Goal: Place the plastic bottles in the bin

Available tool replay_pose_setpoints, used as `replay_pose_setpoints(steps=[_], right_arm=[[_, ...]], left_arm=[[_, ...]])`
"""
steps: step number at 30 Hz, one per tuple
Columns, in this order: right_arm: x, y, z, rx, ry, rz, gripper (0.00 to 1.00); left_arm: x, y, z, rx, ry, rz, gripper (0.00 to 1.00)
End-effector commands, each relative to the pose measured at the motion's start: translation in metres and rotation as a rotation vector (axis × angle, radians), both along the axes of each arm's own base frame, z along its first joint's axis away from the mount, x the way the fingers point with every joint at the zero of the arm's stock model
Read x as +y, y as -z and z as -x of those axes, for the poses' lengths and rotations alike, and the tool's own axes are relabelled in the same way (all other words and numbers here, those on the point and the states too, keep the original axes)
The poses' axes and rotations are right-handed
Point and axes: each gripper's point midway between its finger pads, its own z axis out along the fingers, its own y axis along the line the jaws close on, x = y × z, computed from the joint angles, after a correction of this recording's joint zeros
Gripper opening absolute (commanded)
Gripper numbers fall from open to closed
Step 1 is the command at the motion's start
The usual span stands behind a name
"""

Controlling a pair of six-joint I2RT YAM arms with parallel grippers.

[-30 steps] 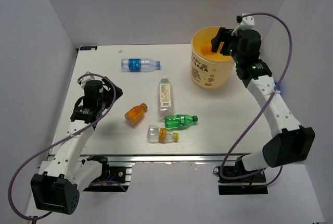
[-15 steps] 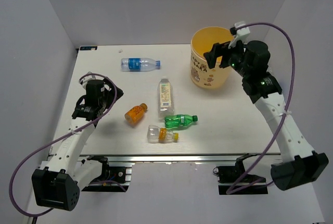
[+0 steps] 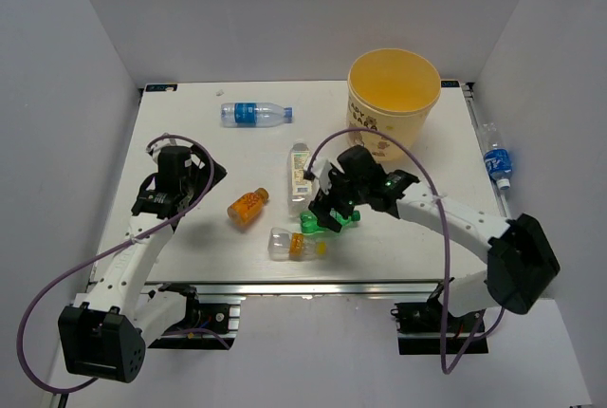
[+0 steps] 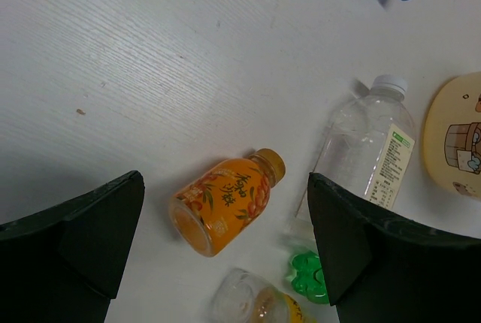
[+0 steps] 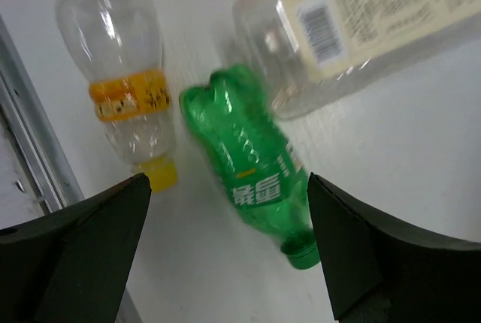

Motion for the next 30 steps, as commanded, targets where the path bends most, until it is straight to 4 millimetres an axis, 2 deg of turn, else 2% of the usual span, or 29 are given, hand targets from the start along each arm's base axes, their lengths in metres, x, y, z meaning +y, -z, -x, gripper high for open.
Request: replay_pose_setpoints(steps=[1, 2, 4, 7, 10, 13, 16, 22, 26, 28, 30], right_arm=[[-0.006, 0.036, 0.001, 0.007, 0.041, 0.071, 0.89], [-0.005, 0.043, -0.001, 0.005, 0.052, 0.074, 0.89], [-0.012, 0.071, -0.002, 0.028, 0.075, 0.129, 0.89], [-0.016, 0.096, -0.007, 0.018, 0.095, 0.162, 0.89], [-0.013, 0.109, -0.004, 0.042, 0.087, 0.160, 0.89], [-0.013, 0.111, 0.000, 0.052, 0.087, 0.147, 0.83], [-0.014, 0.100, 0.003, 0.035, 0.095, 0.110, 0.78], [-0.013, 0.060, 0.010, -0.021, 0.083, 0.002, 0.67], [-0.009, 0.028, 0.019, -0.049, 0.052, -0.088, 0.51], [-0.007, 0.019, 0.024, -0.060, 0.013, -0.113, 0.52], [-0.008, 0.015, 0.022, -0.082, 0.014, -0.123, 0.66]], left_arm=[[0.002, -0.011, 0.002, -0.012, -0.005, -0.011, 0.98], [0.002, -0.011, 0.002, -0.010, -0.003, -0.011, 0.98], [0.001, -0.011, 0.002, -0.008, 0.004, -0.008, 0.98], [0.001, -0.013, 0.003, -0.014, 0.007, -0.008, 0.98], [0.003, -0.015, 0.004, -0.021, 0.001, -0.015, 0.98], [0.003, -0.015, 0.006, -0.025, 0.000, -0.016, 0.98], [0.004, -0.016, 0.007, -0.033, -0.001, -0.015, 0.98], [0.000, -0.014, 0.005, -0.033, 0.012, -0.005, 0.98], [0.000, -0.007, 0.004, -0.022, 0.009, 0.000, 0.98], [-0.001, -0.003, 0.004, -0.009, 0.010, -0.001, 0.98], [-0.001, -0.001, 0.002, -0.001, 0.015, -0.001, 0.98]])
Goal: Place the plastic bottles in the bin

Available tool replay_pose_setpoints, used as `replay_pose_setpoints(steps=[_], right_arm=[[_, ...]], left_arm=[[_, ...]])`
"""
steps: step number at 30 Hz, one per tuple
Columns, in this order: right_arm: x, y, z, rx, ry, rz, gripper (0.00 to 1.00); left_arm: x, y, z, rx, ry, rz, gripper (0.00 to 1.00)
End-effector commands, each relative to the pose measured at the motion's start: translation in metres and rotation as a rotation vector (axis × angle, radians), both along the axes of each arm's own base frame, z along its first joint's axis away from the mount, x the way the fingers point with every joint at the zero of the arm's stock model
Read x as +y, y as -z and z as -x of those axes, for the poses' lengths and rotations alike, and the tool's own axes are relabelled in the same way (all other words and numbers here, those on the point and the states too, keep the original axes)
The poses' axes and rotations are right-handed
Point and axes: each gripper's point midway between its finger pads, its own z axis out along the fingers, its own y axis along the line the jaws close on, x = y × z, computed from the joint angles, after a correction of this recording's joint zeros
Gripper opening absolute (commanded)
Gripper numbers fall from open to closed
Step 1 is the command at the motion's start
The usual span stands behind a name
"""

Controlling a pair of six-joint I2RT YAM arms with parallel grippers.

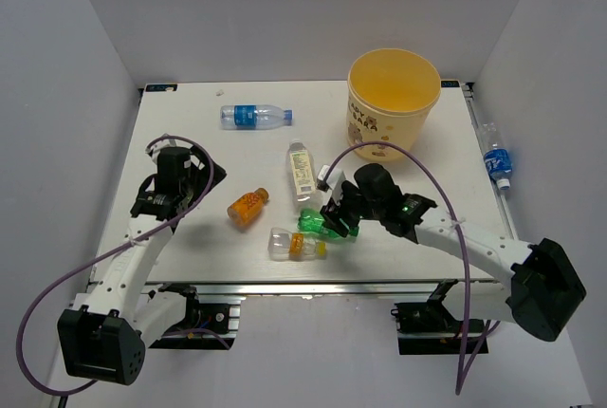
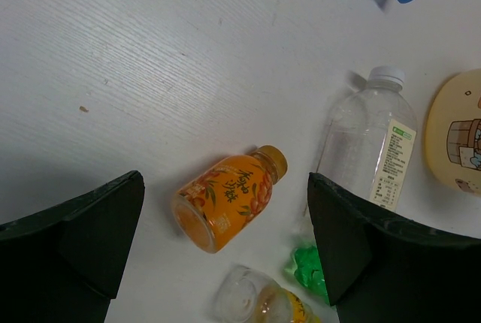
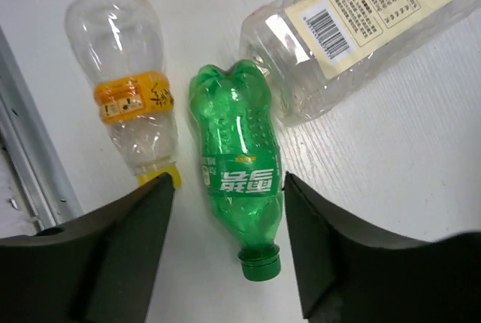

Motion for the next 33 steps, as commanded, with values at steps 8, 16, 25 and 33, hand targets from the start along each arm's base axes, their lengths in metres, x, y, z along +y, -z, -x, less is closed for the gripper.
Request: replay_pose_setpoints(steps=[8, 16, 25, 33], right_arm=[[0.001, 0.043, -0.025, 0.019, 0.055, 0.152, 0.85], [0.003, 0.075, -0.026, 0.079, 0.061, 0.219, 0.60], [0.004, -0.023, -0.023, -0.073, 0.062, 0.027, 0.17], [-0.052, -0.219, -0.109, -0.523, 0.619, -0.290, 0.12]], left_arm=[[-0.003, 0.004, -0.003, 0.008, 0.014, 0.006, 0.98], [0.001, 0.000, -0.002, -0.007, -0.008, -0.004, 0.98], [0.000, 0.001, -0.005, -0.005, -0.003, -0.003, 0.98], [-0.001, 0.003, -0.004, 0.004, 0.001, -0.005, 0.98]])
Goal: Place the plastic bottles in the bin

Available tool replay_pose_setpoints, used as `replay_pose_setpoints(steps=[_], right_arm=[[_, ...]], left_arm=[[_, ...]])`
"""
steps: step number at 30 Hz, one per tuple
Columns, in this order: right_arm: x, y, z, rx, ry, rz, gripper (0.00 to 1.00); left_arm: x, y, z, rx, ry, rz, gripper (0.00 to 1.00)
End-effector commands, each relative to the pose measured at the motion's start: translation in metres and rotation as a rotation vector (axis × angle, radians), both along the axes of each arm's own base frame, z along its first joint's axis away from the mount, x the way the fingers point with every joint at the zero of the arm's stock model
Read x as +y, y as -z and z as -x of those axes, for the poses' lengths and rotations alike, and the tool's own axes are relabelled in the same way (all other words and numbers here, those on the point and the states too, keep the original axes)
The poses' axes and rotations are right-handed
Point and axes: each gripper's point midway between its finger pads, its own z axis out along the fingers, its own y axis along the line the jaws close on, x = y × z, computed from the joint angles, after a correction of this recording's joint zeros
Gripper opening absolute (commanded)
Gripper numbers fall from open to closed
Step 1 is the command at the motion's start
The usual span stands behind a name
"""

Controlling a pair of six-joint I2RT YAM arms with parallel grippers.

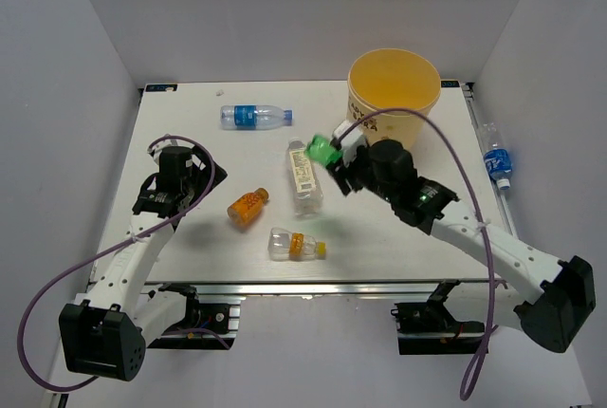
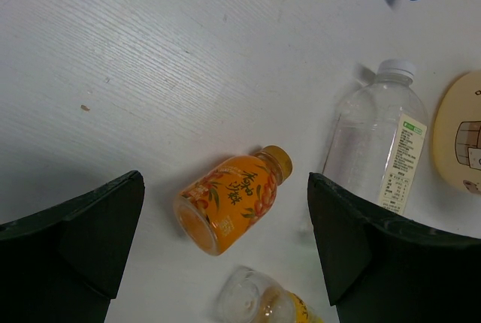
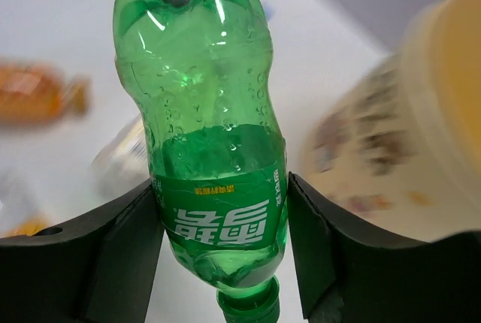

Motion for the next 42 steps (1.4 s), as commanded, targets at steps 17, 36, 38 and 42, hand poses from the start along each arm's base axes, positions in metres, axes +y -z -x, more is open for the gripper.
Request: replay_pose_setpoints(steps=[17, 36, 38, 42], right_arm=[[-0.138, -0.152, -0.213, -0.302, 0.752, -0.198, 0.77], [-0.066, -0.100, -0.114, 0.000, 0.372, -0.291, 0.89], [-0.035, -0.071, -0.086, 0.061, 0.324, -0.258, 0.89], [-0.001, -0.018, -0.042, 0.231, 0.342, -0.229, 0.89]], left_arm=[[0.011, -0.001, 0.005, 0.027, -0.046, -0.038, 0.98], [0.000, 0.007, 0.002, 0.060, -0.008, -0.003, 0.98], [-0.001, 0.008, 0.001, 0.066, -0.003, -0.002, 0.98], [-0.001, 0.009, 0.003, 0.073, -0.001, -0.001, 0.98]])
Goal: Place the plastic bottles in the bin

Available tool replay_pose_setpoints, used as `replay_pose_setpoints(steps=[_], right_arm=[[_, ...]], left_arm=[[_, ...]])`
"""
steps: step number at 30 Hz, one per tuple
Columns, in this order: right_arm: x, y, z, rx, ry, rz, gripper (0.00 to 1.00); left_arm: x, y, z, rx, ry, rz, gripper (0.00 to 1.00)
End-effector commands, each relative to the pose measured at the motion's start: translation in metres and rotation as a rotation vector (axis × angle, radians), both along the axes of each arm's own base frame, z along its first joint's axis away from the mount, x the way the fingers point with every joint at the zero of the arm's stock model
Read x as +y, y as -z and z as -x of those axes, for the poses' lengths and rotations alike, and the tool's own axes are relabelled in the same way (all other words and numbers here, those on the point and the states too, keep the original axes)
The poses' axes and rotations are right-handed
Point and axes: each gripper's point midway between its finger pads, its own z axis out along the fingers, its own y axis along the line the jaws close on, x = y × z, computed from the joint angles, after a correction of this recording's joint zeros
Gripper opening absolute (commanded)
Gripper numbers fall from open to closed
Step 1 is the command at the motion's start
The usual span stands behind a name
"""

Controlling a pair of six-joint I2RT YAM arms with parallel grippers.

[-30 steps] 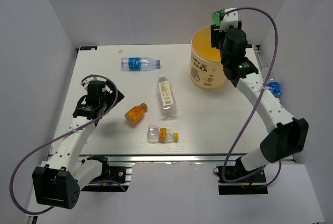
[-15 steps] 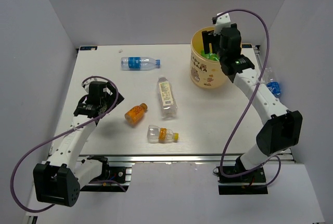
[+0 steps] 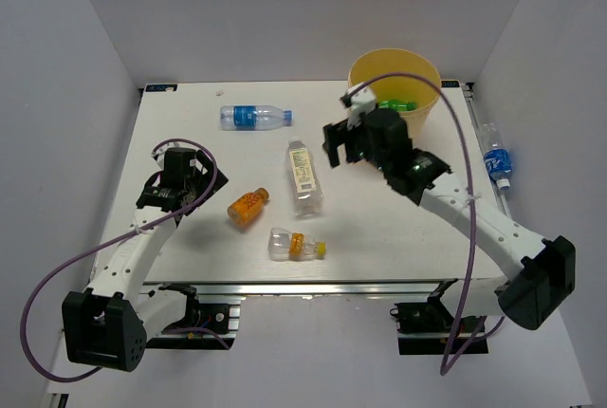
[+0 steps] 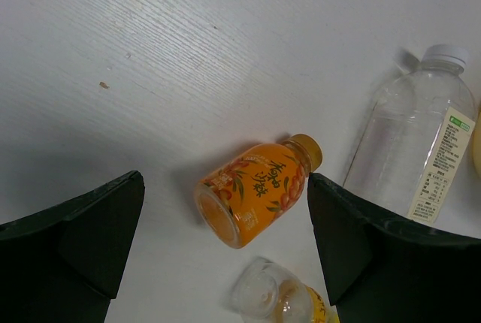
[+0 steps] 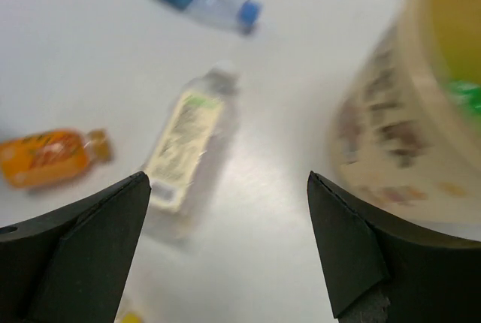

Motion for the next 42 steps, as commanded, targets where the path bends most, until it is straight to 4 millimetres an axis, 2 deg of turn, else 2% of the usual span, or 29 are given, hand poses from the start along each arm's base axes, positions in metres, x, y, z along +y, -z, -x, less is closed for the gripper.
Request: replay_pose_setpoints(steps=[1, 2, 4, 5, 7, 8, 10, 12, 13, 14, 16, 18, 19, 21, 22, 24, 26, 28, 29, 30, 32, 33, 35, 36, 37, 38, 39, 41, 42], right_arm=[[0.027, 0.047, 0.038, 0.159, -0.030, -0.017, 0.89], [0.042, 0.074, 0.062, 0.185, -0.125, 0.029, 0.89], [0.074, 0.095, 0.104, 0.189, -0.420, 0.090, 0.89], [0.085, 0.112, 0.132, 0.226, -0.589, 0.110, 0.89], [0.100, 0.127, 0.163, 0.180, -0.771, 0.189, 0.89], [0.099, 0.142, 0.175, 0.186, -0.817, 0.221, 0.89], [0.106, 0.156, 0.193, 0.178, -0.901, 0.254, 0.89], [0.111, 0.167, 0.195, 0.187, -0.900, 0.256, 0.89], [0.114, 0.180, 0.197, 0.208, -0.898, 0.281, 0.89], [0.117, 0.184, 0.187, 0.182, -0.853, 0.299, 0.89], [0.119, 0.204, 0.182, 0.190, -0.822, 0.339, 0.89], [0.124, 0.212, 0.173, 0.153, -0.811, 0.348, 0.89], [0.122, 0.227, 0.171, 0.163, -0.804, 0.383, 0.89], [0.122, 0.237, 0.168, 0.171, -0.793, 0.399, 0.89], [0.123, 0.246, 0.169, 0.191, -0.796, 0.412, 0.86], [0.125, 0.250, 0.174, 0.204, -0.817, 0.409, 0.81], [0.127, 0.249, 0.175, 0.196, -0.814, 0.413, 0.66], [0.128, 0.235, 0.172, 0.148, -0.799, 0.390, 0.46], [0.128, 0.226, 0.168, 0.115, -0.780, 0.379, 0.42], [0.129, 0.204, 0.163, 0.056, -0.766, 0.347, 0.39], [0.128, 0.174, 0.150, -0.033, -0.706, 0.321, 0.24], [0.126, 0.146, 0.143, -0.095, -0.675, 0.289, 0.22], [0.114, 0.114, 0.120, -0.156, -0.563, 0.270, 0.21], [0.112, 0.086, 0.108, -0.197, -0.514, 0.232, 0.22], [0.096, 0.061, 0.089, -0.227, -0.440, 0.193, 0.21], [0.088, 0.045, 0.079, -0.240, -0.409, 0.174, 0.20], [0.068, 0.008, 0.058, -0.293, -0.327, 0.126, 0.19], [0.043, -0.029, 0.034, -0.337, -0.211, 0.056, 0.25], [0.014, -0.059, 0.013, -0.378, -0.098, 0.019, 0.26]], left_arm=[[-0.004, -0.014, -0.006, -0.032, 0.009, 0.017, 0.98], [-0.004, -0.014, -0.005, -0.032, 0.012, 0.016, 0.98], [-0.004, -0.015, -0.005, -0.036, 0.017, 0.016, 0.98], [-0.005, -0.014, -0.005, -0.033, 0.018, 0.017, 0.98], [-0.007, -0.015, -0.005, -0.035, 0.029, 0.025, 0.98], [-0.008, -0.013, -0.005, -0.031, 0.034, 0.024, 0.98], [-0.007, -0.011, -0.003, -0.021, 0.037, 0.021, 0.98], [-0.006, -0.011, -0.001, -0.021, 0.035, 0.018, 0.98], [-0.006, -0.012, -0.001, -0.027, 0.037, 0.017, 0.98], [-0.007, -0.013, -0.001, -0.029, 0.040, 0.018, 0.98], [-0.006, -0.014, 0.000, -0.029, 0.037, 0.015, 0.98], [-0.005, -0.015, 0.002, -0.021, 0.044, 0.009, 0.98], [-0.005, -0.017, 0.003, -0.023, 0.046, 0.006, 0.98], [-0.004, -0.017, 0.005, -0.019, 0.044, 0.001, 0.98], [-0.003, -0.019, 0.005, -0.022, 0.036, 0.004, 0.98], [-0.004, -0.024, 0.005, -0.028, 0.032, 0.011, 0.98], [-0.005, -0.029, 0.003, -0.042, 0.030, 0.019, 0.98], [-0.005, -0.032, 0.001, -0.049, 0.032, 0.020, 0.98], [-0.005, -0.032, 0.000, -0.052, 0.034, 0.017, 0.98], [-0.006, -0.033, -0.001, -0.055, 0.039, 0.019, 0.98], [-0.009, -0.033, -0.002, -0.055, 0.050, 0.027, 0.98], [-0.014, -0.033, -0.003, -0.055, 0.071, 0.046, 0.98], [-0.018, -0.034, -0.005, -0.062, 0.092, 0.061, 0.98], [-0.020, -0.033, -0.006, -0.060, 0.098, 0.062, 0.98], [-0.021, -0.032, -0.007, -0.061, 0.105, 0.067, 0.98], [-0.021, -0.032, -0.007, -0.062, 0.106, 0.066, 0.98], [-0.021, -0.032, -0.008, -0.061, 0.104, 0.066, 0.98], [-0.022, -0.032, -0.009, -0.062, 0.110, 0.066, 0.98], [-0.022, -0.032, -0.009, -0.064, 0.111, 0.067, 0.98]])
